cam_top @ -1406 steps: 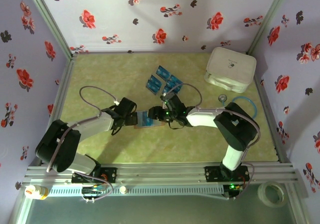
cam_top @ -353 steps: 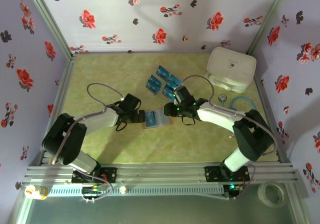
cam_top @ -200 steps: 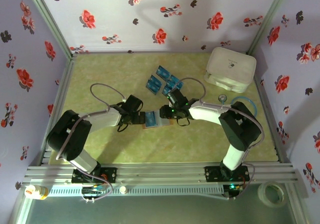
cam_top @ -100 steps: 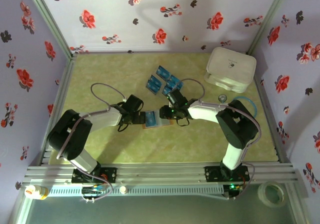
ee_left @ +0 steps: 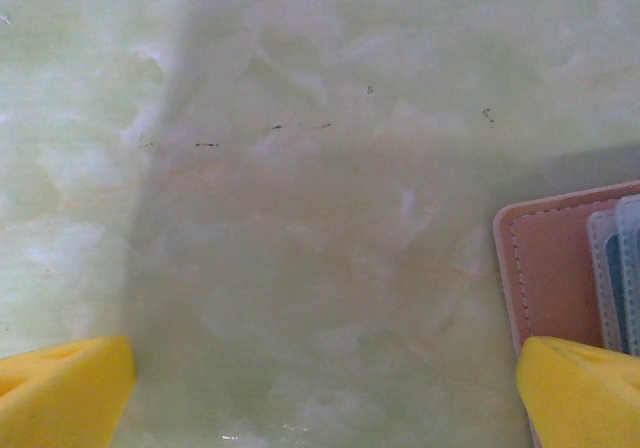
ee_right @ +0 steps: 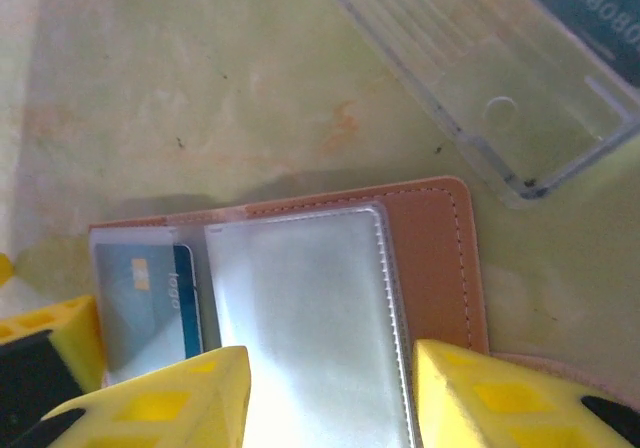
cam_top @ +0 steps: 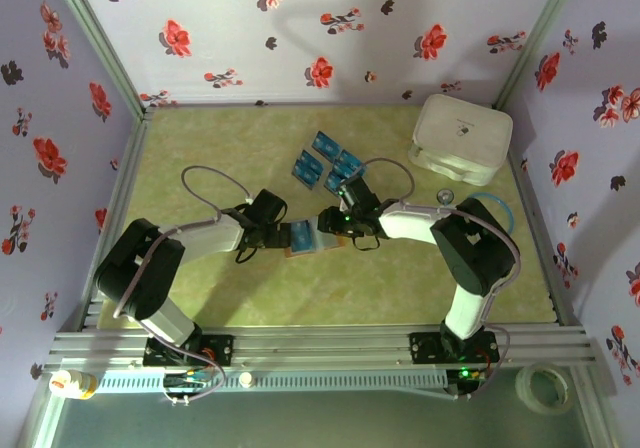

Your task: Put the credit cards into the card holder

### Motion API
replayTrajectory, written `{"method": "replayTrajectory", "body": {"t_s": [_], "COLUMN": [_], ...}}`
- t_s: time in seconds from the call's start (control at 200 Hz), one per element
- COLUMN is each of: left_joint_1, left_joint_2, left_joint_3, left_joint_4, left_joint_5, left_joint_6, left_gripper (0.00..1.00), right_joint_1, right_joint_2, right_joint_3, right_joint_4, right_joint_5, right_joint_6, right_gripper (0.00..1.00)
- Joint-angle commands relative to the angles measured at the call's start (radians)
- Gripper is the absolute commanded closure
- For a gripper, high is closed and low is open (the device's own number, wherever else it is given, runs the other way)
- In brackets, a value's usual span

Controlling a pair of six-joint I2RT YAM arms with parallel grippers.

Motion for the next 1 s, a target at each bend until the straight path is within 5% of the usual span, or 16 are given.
{"method": "replayTrajectory", "body": {"t_s": [0.0, 0.995], "left_joint_1": [-0.001, 0.069], "left_joint_2": [0.045, -0.108], "left_joint_3": [-0.014, -0.04], "left_joint_4": [0.011, -0.005], "left_joint_5": [-0.02, -0.042], "left_joint_6": [0.016, 0.015], "left_gripper": [0.0, 0.0], "right_joint_1": [0.015, 0.092], "right_joint_2": [0.035, 0.031], "right_joint_3": [-0.025, 0.033], "right_joint_4": [0.104, 0.223], "right_joint_5": [-0.126, -0.187], "right_joint_6": [0.074, 0.198], "right_gripper": [0.56, 0.58]}}
